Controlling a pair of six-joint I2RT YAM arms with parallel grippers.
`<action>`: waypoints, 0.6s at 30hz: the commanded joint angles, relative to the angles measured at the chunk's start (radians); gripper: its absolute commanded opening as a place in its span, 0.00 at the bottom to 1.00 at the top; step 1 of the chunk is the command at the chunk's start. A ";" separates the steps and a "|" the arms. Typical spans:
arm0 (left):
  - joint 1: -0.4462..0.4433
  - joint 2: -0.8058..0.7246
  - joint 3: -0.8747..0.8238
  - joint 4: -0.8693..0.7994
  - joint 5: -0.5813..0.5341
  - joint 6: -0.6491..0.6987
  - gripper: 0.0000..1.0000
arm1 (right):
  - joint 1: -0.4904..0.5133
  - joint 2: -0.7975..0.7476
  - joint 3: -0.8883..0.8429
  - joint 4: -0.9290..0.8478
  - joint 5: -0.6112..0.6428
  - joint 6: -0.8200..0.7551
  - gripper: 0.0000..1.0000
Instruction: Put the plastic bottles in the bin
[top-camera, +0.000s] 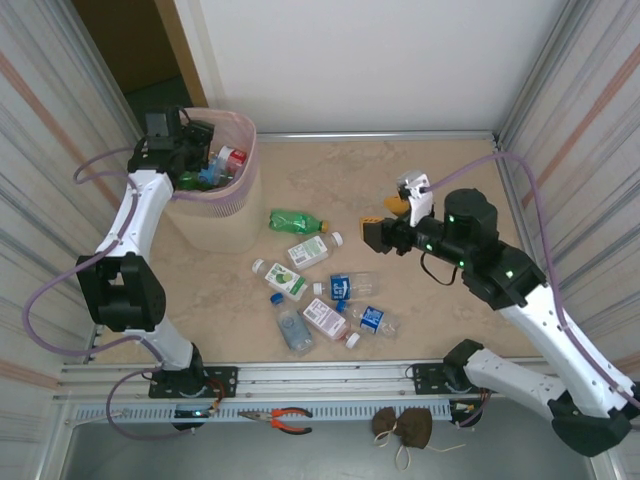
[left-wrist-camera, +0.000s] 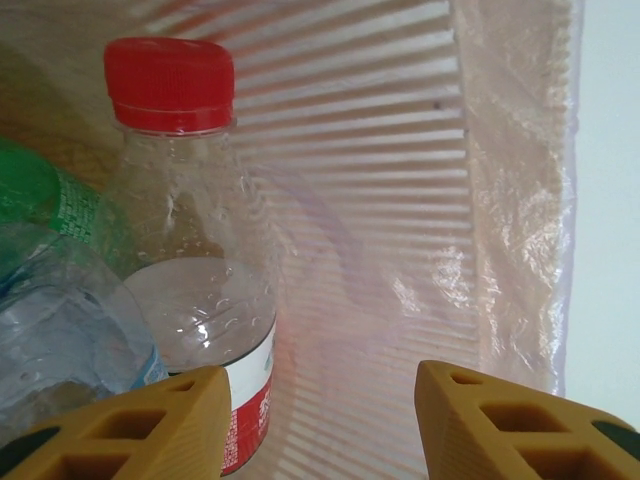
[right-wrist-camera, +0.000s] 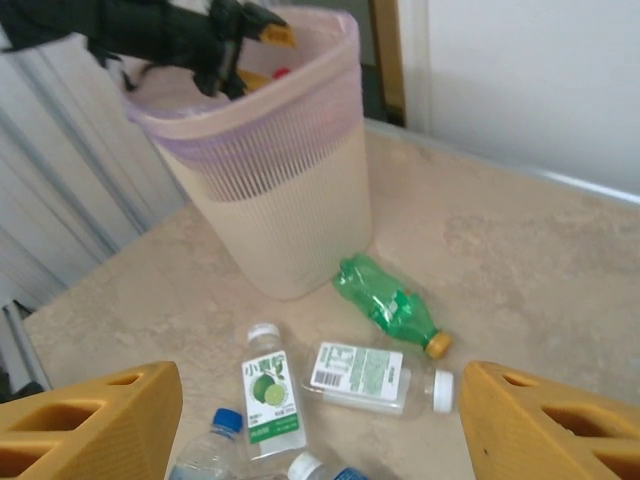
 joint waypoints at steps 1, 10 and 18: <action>0.006 -0.035 -0.009 0.042 0.033 0.063 0.52 | 0.003 0.044 0.035 -0.070 0.044 0.068 0.72; 0.006 -0.145 0.002 0.100 0.150 0.247 0.52 | -0.024 0.252 0.066 -0.102 -0.075 -0.187 0.70; 0.008 -0.321 -0.134 0.159 0.274 0.444 0.59 | -0.078 0.543 0.183 -0.116 -0.225 -0.489 0.66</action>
